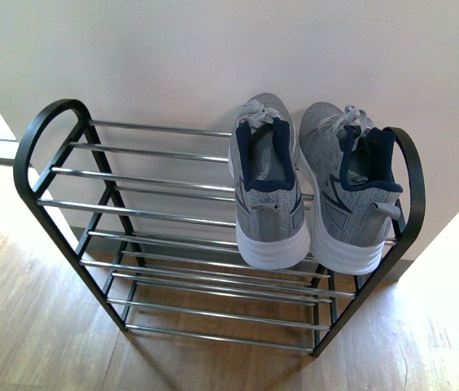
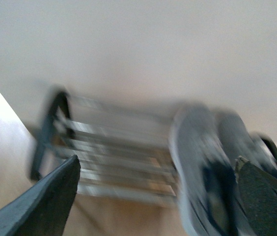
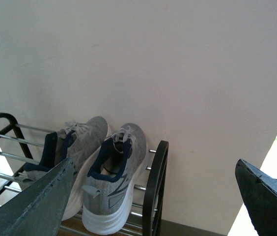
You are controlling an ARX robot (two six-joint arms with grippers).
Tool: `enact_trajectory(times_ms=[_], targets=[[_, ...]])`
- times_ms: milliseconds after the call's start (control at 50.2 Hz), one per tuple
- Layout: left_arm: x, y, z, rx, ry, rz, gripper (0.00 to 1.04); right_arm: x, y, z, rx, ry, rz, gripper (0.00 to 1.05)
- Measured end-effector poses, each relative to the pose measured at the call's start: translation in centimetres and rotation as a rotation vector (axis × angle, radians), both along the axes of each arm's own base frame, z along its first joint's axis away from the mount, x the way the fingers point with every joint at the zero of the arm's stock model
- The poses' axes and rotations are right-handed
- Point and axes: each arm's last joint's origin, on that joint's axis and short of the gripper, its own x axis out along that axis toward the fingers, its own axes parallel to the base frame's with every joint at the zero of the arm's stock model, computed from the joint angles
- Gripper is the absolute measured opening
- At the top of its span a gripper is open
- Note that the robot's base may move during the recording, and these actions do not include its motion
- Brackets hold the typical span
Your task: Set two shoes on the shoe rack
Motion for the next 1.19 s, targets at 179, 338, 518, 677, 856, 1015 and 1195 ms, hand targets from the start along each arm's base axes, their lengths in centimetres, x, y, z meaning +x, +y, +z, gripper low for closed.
enact_trajectory(times_ms=[179,338,518,677,856,1015,1195], targets=[[-2.9,2.3,-2.3,0.159,-0.458,0.148,0.62,0.0,0.0,0.0,0.0,0.0,0.0,0.96],[-5.5,4.1,-4.2,0.19,-0.531,0.157,0.39,0.0,0.0,0.0,0.0,0.0,0.0,0.96],[-8.0,5.6,-6.4,0.211,-0.518,0.156,0.12,0.0,0.0,0.0,0.0,0.0,0.0,0.96],[-9.7,6.4,-7.6,0.215,-0.516,0.148,0.01,0.0,0.0,0.0,0.0,0.0,0.0,0.96],[-11.5,7.2,-8.7,0.219,-0.518,0.157,0.01,0.0,0.0,0.0,0.0,0.0,0.0,0.96],[-12.8,7.6,-9.4,0.218,-0.52,0.153,0.01,0.0,0.0,0.0,0.0,0.0,0.0,0.96],[-14.3,8.9,-10.2,0.22,-0.517,0.159,0.01,0.0,0.0,0.0,0.0,0.0,0.0,0.96]])
